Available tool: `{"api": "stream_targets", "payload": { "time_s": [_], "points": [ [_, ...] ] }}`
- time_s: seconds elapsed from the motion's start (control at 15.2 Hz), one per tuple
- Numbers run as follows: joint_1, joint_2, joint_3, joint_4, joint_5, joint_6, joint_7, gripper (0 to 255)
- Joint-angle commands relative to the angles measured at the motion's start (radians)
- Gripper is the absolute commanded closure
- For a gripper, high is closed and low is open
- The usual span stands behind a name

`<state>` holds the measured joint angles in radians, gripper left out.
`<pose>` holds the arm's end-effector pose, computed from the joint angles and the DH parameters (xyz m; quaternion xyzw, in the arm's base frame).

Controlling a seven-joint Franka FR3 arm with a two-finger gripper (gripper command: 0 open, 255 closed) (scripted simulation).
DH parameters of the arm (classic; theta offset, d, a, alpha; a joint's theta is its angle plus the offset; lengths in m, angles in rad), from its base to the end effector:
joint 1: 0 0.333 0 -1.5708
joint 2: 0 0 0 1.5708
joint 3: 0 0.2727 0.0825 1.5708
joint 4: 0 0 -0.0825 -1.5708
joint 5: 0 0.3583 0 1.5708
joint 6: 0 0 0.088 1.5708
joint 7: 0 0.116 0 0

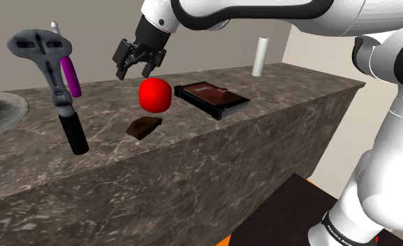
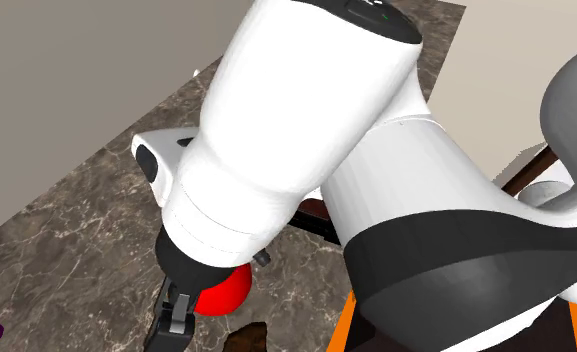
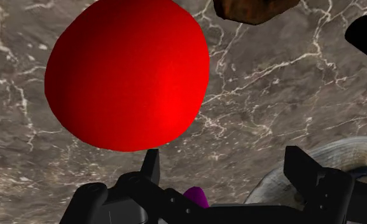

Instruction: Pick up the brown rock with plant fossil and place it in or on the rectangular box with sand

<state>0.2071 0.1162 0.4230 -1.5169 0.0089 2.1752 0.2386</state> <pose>0.5002 0.3473 0.6063 -0.9451 -0.1781 -0.2360 0.1390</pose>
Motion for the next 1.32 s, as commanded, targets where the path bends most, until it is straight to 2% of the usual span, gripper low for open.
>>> {"api": "stream_targets", "payload": {
  "time_s": [0.0, 0.2, 0.26, 0.33, 0.4, 0.46, 0.66, 0.73, 0.79, 0.86, 0.92, 1.25],
  "points": [
    [0.001, 0.019, -0.001, 0.011, -0.006, -0.257, 0.004, 0],
    [0.000, 0.019, 0.001, 0.011, -0.006, -0.257, 0.004, 0],
    [-0.015, 0.041, -0.009, 0.052, 0.001, -0.279, -0.026, 255],
    [0.002, 0.080, -0.005, 0.066, -0.027, -0.256, -0.004, 255],
    [-0.001, 0.054, -0.003, -0.001, -0.017, -0.212, -0.005, 255],
    [-0.002, 0.062, -0.004, 0.042, -0.019, -0.248, -0.007, 255],
    [-0.013, 0.092, -0.012, 0.069, -0.017, -0.245, -0.033, 255],
    [-0.023, 0.107, -0.017, 0.040, -0.012, -0.202, -0.052, 255],
    [-0.005, 0.115, -0.013, 0.075, -0.032, -0.230, -0.022, 255],
    [-0.009, 0.103, -0.013, 0.092, -0.024, 0.013, -0.030, 255],
    [-0.009, 0.103, -0.013, 0.092, -0.024, 0.013, -0.030, 0],
    [0.003, 0.218, 0.082, 0.261, -0.020, -0.254, -0.519, 0]
  ]
}}
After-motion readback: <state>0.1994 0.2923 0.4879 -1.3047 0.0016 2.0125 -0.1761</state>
